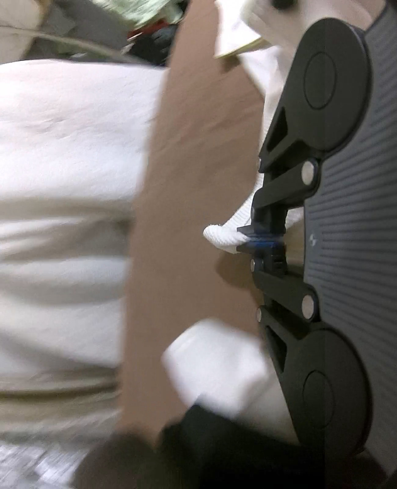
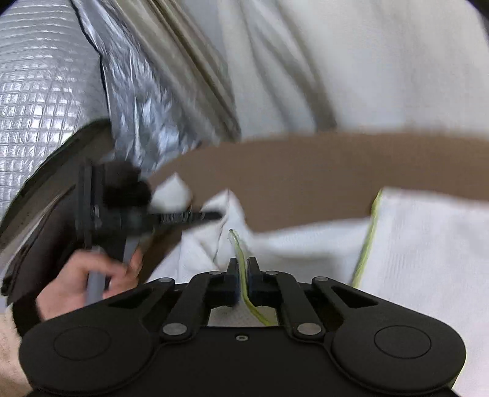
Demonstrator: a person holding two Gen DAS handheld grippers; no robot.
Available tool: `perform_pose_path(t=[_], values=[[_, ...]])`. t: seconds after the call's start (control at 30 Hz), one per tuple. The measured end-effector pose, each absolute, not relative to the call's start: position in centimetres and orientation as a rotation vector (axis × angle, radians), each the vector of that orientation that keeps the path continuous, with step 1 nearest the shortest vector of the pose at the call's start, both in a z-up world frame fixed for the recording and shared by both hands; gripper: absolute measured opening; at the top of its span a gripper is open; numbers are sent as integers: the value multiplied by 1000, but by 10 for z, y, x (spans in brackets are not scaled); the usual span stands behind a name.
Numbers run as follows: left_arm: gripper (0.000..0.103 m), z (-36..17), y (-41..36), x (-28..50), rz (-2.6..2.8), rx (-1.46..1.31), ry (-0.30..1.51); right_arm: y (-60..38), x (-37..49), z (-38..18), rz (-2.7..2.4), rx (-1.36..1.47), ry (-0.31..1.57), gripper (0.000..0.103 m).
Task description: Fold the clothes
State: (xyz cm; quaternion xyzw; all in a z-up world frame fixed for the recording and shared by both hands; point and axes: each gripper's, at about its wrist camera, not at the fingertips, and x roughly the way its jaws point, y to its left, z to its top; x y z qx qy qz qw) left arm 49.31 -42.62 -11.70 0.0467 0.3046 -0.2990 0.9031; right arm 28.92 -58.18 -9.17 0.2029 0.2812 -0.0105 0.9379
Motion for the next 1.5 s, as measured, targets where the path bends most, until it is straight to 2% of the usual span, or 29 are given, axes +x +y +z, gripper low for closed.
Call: perform_pose_path(t=[0.1, 0.23, 0.3, 0.5, 0.57, 0.63, 0.73, 0.9, 0.97, 1.03, 1.23, 1.33, 1.37, 1.4, 1.47, 1.5], values=[[2, -103, -413, 487, -553, 39, 531, -587, 279, -75, -125, 327, 482, 7], [4, -115, -421, 507, -546, 0, 646, -595, 290, -87, -255, 215, 555, 6], [10, -129, -423, 519, -523, -1, 731, -600, 303, -97, -283, 205, 608, 5], [12, -136, -406, 512, -537, -4, 669, -602, 327, -106, -335, 171, 630, 4], [26, -136, -403, 508, -544, 6, 655, -603, 322, -97, -354, 147, 569, 4], [44, -138, -403, 508, -533, 23, 665, -609, 322, -99, -365, 158, 572, 4], [52, -137, -399, 504, -520, 7, 686, -616, 324, -102, -380, 179, 581, 4], [56, -129, -393, 495, -518, -6, 651, -629, 327, -107, -406, 212, 596, 4], [63, -132, -399, 493, -524, 59, 636, -632, 328, -107, -418, 216, 586, 4], [64, -142, -411, 497, -491, 197, 662, -632, 329, -104, -432, 206, 558, 4], [63, -124, -413, 469, -387, 348, 621, -626, 343, -115, -455, 151, 591, 4], [66, -101, -393, 448, -488, 309, 686, -631, 354, -124, -518, 203, 630, 7], [68, -92, -382, 441, -506, 294, 683, -634, 357, -124, -538, 242, 626, 12], [75, -84, -371, 435, -521, 282, 678, -636, 360, -124, -557, 280, 621, 26], [77, -72, -346, 421, -556, 271, 653, -637, 369, -116, -618, 242, 618, 43], [77, -70, -335, 414, -596, 259, 657, -638, 372, -112, -636, 235, 617, 43]])
